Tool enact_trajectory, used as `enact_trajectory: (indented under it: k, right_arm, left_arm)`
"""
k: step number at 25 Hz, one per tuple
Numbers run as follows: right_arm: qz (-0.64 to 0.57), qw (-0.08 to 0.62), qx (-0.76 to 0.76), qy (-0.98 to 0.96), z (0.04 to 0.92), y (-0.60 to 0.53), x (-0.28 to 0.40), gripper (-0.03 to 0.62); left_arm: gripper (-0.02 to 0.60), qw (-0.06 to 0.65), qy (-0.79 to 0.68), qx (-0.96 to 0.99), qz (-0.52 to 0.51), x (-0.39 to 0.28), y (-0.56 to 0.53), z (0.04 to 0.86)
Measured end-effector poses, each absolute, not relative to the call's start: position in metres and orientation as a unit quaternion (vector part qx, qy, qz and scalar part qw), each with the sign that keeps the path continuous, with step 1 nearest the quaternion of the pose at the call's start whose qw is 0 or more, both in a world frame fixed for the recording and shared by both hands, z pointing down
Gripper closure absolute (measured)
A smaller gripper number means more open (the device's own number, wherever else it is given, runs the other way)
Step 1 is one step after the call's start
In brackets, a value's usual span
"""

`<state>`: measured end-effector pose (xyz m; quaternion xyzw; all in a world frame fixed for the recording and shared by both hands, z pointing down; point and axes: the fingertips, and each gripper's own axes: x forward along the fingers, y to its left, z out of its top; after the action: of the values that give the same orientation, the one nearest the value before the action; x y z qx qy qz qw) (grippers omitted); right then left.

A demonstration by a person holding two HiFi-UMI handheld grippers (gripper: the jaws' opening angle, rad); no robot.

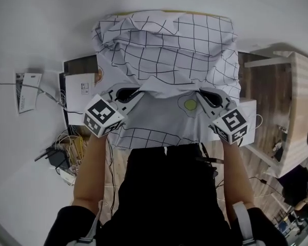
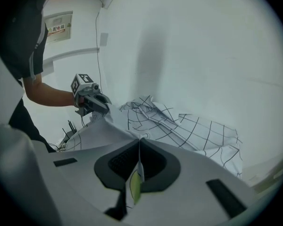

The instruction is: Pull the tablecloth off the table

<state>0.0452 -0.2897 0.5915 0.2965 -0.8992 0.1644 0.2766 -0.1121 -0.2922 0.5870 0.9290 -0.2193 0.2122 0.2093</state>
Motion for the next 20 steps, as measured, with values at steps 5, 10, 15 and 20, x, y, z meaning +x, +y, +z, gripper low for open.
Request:
enact_trajectory:
  k: [5, 10, 15, 20]
  right_arm:
    - [0.162, 0.247, 0.305, -0.905, 0.562, -0.290, 0.044, 0.574]
    - [0.133, 0.224, 0.318, -0.912, 0.528, -0.301, 0.041, 0.574]
    - [0.099, 0.211, 0.318, -0.919, 0.491, -0.311, 0.031, 0.574]
    - [0.080, 0.168, 0.326, -0.927, 0.446, -0.320, 0.021, 0.574]
  left_arm:
    - [0.570, 0.211, -0.224, 0.935, 0.178, -0.113, -0.294, 0.557]
    - [0.570, 0.191, -0.233, 0.942, 0.148, -0.114, -0.300, 0.523]
    - [0.569, 0.173, -0.233, 0.948, 0.133, -0.118, -0.310, 0.490]
    - [0.569, 0.176, -0.237, 0.951, 0.093, -0.129, -0.320, 0.448]
